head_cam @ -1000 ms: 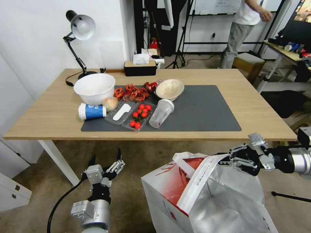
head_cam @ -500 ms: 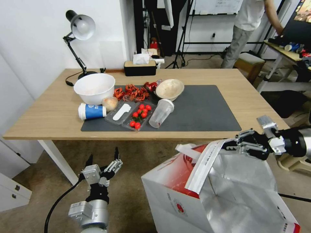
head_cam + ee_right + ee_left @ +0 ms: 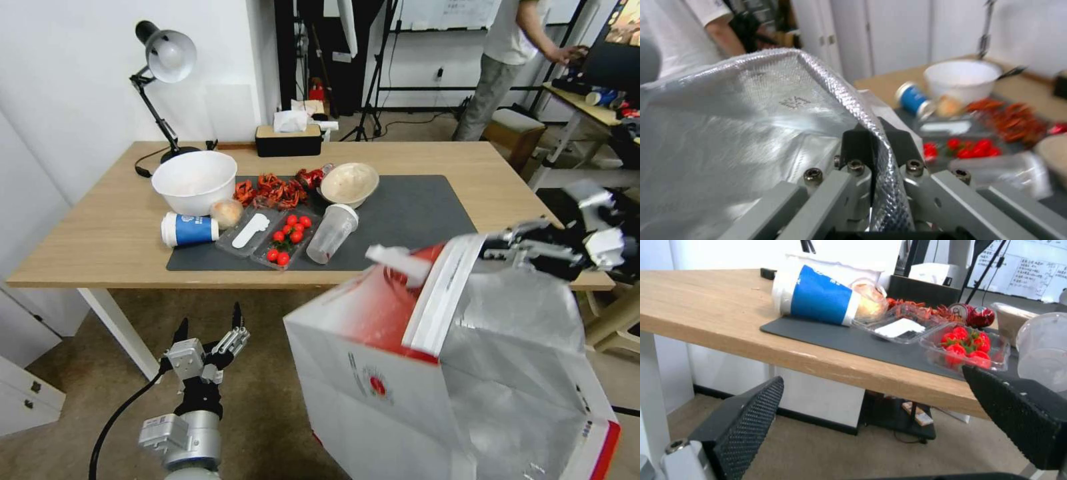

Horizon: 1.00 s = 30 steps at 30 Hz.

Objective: Pick up the food delivery bag from the floor and place it on the table.

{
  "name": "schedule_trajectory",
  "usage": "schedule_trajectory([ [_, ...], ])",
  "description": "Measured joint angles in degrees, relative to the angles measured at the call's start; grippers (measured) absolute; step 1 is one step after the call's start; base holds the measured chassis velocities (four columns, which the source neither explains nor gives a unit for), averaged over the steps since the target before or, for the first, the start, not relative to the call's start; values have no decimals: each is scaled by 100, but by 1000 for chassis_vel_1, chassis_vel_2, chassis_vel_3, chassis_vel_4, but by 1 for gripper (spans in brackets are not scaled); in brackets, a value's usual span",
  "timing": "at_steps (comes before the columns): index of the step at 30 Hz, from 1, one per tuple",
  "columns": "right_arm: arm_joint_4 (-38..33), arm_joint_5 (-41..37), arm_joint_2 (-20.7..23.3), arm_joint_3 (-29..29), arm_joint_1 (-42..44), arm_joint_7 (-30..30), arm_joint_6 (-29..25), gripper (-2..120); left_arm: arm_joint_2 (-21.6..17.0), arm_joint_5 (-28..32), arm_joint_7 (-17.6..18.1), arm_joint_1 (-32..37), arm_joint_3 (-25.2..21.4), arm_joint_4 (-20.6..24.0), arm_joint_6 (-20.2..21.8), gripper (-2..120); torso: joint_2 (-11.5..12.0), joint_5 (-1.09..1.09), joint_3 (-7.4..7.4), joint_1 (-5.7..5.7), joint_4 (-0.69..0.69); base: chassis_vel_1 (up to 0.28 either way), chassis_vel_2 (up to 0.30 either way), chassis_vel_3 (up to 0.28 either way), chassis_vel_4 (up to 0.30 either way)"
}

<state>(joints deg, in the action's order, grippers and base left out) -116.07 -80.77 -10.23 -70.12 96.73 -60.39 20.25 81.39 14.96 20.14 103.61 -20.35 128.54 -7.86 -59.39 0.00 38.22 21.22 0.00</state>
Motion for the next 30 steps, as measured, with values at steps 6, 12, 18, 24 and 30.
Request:
schedule_trajectory([
  [6,-37,-363,11,-382,-60,526,-8,0,-2,2,8,-8,-1,-31,-7,100,0,-1,-1,0,-1,0,0,0,0],
  [12,-258,-1001,-73,-519,-160,2040,-210,0,-2,1,10,-22,9,-69,-18,100,1,0,0,0,0,0,0,0,0],
  [18,-730,-2334,-317,-567,-238,3990,-660,0,-29,-13,12,-46,55,-137,-17,100,1,0,-1,-1,0,0,0,0,0],
  [24,-975,-3288,-533,-34,-952,6440,-1500,0,-205,12,11,-139,139,-240,37,100,2,2,-1,-1,1,0,0,0,0],
  [30,-885,-3658,-639,108,-1292,7840,-2157,0,-342,74,4,-204,203,-300,82,100,2,-1,-1,-1,-1,0,0,0,0],
])
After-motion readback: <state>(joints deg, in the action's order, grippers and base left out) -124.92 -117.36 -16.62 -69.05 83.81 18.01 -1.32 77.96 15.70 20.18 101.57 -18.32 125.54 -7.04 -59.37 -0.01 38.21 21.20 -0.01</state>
